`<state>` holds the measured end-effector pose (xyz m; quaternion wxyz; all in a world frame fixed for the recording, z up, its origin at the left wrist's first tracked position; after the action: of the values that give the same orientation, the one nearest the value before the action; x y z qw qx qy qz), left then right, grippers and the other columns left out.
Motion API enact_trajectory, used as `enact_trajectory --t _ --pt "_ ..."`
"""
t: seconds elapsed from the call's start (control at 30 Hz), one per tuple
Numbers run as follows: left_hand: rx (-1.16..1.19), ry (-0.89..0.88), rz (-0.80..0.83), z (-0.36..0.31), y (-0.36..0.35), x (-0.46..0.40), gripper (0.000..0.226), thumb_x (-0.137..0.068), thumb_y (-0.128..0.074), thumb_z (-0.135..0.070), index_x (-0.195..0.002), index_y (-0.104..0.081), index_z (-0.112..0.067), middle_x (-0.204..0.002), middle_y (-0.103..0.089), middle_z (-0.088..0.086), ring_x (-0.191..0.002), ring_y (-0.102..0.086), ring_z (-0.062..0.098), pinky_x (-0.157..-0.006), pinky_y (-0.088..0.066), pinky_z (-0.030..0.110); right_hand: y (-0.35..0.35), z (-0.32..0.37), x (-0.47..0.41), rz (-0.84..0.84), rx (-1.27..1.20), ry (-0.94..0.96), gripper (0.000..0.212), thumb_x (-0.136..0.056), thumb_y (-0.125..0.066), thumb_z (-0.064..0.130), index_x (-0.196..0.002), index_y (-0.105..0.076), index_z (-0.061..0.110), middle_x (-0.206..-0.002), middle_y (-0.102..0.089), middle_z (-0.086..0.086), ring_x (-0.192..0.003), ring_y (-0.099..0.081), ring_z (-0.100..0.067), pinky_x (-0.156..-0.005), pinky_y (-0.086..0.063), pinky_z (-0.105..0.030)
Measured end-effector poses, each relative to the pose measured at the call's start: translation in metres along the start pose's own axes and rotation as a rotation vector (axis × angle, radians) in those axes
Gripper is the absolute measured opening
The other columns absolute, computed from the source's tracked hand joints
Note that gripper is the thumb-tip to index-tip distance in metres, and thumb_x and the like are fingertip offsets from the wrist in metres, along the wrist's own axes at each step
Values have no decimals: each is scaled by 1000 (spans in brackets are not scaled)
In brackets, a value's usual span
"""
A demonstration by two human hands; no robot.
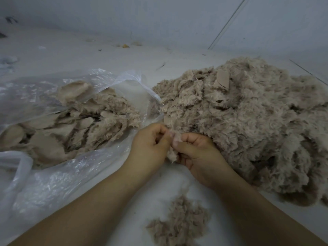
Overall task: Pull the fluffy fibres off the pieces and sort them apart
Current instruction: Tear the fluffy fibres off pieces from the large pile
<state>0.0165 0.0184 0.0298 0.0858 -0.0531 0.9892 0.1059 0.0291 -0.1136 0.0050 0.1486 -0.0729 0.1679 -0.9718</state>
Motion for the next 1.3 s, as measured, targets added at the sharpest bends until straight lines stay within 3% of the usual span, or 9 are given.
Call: enact_trajectory --t 0.13,0.27,0.4,0.47,0.6,0.67,0.93,1.1,1.3 --pt "108 43 -124 1 9 -1 31 -99 -53 -14 -69 -58 -13 -48 -54 -3 -36 -43 9 -36 -34 21 0 0 0 9 -2 -13 15 -84 -62 11 -72 -71 10 -65 -67 -8 -53 -59 -11 -50 -49 -20" --pt "138 -14 -168 -4 12 0 29 -100 -51 -17 -72 -56 -13 -52 -56 -1 -39 -43 7 -39 -33 17 0 1 0 4 -90 -7 18 -92 -54 7 -82 -68 1 -62 -67 -5 -53 -62 -10 -50 -49 -19" --pt "45 -104 82 -12 10 -2 21 -86 -73 -18 -103 -65 -26 -86 -63 1 -57 -55 19 -47 -46 30 -3 4 2 2 -35 4 21 -91 -59 14 -79 -71 0 -65 -60 -15 -56 -53 -26 -61 -46 -27" --pt "85 -25 167 -10 8 -3 17 -86 -72 -9 -100 -69 -18 -77 -68 8 -53 -56 21 -47 -46 28 -2 3 2 -26 -13 -15 25 -87 -64 13 -93 -64 -12 -81 -57 -26 -70 -48 -32 -66 -42 -35" --pt "153 28 -23 -2 15 -8 19 -90 -64 -1 -74 -65 -11 -48 -57 0 -34 -44 10 -36 -34 16 -2 2 1 -38 42 -10 23 -85 -65 8 -83 -59 -14 -66 -55 -21 -54 -48 -26 -57 -45 -30" --pt "147 -32 -129 -3 22 -10 20 -89 -65 -3 -72 -65 -13 -48 -56 -1 -38 -45 9 -38 -36 17 -4 4 2 -45 64 -12 35 -81 -64 11 -91 -54 -22 -77 -51 -28 -64 -41 -33 -63 -40 -42" --pt "83 -103 -306 3 29 -16 24 -90 -65 -5 -71 -64 -19 -54 -60 2 -43 -51 8 -42 -41 19 -4 5 5 -98 45 -28 27 -95 -52 2 -96 -54 -25 -87 -47 -30 -79 -40 -36 -66 -35 -40" --pt "98 -74 -406 2 43 -21 21 -93 -61 -6 -73 -61 -12 -50 -55 -4 -40 -47 7 -40 -38 20 -4 7 4 -97 -32 -19 28 -85 -56 11 -92 -54 -16 -67 -36 -18 -57 -32 -24 -55 -28 -34" --pt "6 -34 74 -12 9 -3 56 -62 -82 -58 -64 -57 -8 -48 -57 -4 -38 -51 10 -38 -39 21 -3 4 1 -30 -28 -6 36 -86 -65 21 -92 -58 -14 -79 -50 -28 -68 -52 -34 -60 -48 -35"
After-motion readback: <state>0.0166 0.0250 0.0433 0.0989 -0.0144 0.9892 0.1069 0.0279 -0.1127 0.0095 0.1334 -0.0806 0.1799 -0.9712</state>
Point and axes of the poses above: each hand's wrist, its own x-axis away from the middle knuckle, its own y-axis out of the back of the hand, z = x × y, the point moved 4 cm from there along -x, towards the middle knuckle
